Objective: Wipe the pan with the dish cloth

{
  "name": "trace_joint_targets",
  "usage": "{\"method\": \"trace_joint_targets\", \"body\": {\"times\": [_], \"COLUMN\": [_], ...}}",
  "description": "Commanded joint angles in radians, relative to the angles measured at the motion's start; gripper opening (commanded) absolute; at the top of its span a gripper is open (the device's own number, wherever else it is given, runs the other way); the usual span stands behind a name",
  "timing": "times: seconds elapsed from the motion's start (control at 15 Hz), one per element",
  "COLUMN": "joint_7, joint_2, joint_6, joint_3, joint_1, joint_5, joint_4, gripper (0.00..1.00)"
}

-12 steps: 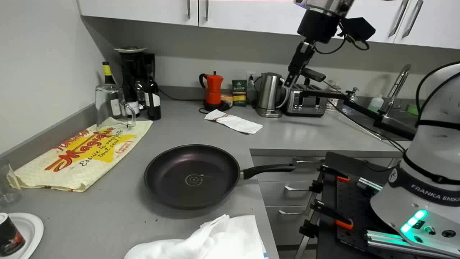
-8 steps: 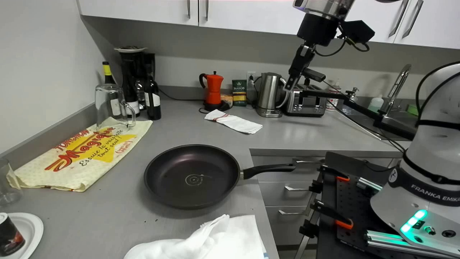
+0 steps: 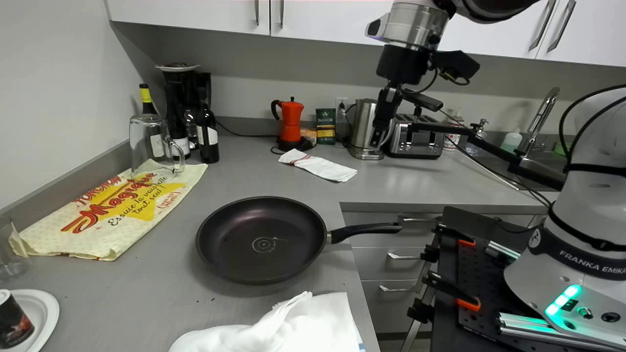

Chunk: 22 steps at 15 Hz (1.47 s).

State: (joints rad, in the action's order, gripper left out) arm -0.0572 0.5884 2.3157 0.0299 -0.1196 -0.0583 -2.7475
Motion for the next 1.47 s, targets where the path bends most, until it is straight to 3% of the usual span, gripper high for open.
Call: {"method": "trace_joint_targets", "body": {"times": [0.0,0.33,0.67,1.0,1.4], "joint_7": [-0.028,-0.018,-0.014,-0.016,-0.028], "joint_2": [-0.249,-0.546,-0.788,-0.952,-1.057], "joint_6": [0.088,0.197,0.248,0.252,0.242], "joint_3": [0.036,0.114,0.182,0.222,0.266], "joint_1": [-0.064,-0.12,-0.125,-0.135,-0.149], "joint_5": [-0.026,-0.05,-0.026,-0.004,-0.009], "joint_4": [0.108,0.239,0.376,0.515,0.633], "gripper": [1.0,1.0,1.0,1.0,1.0]}}
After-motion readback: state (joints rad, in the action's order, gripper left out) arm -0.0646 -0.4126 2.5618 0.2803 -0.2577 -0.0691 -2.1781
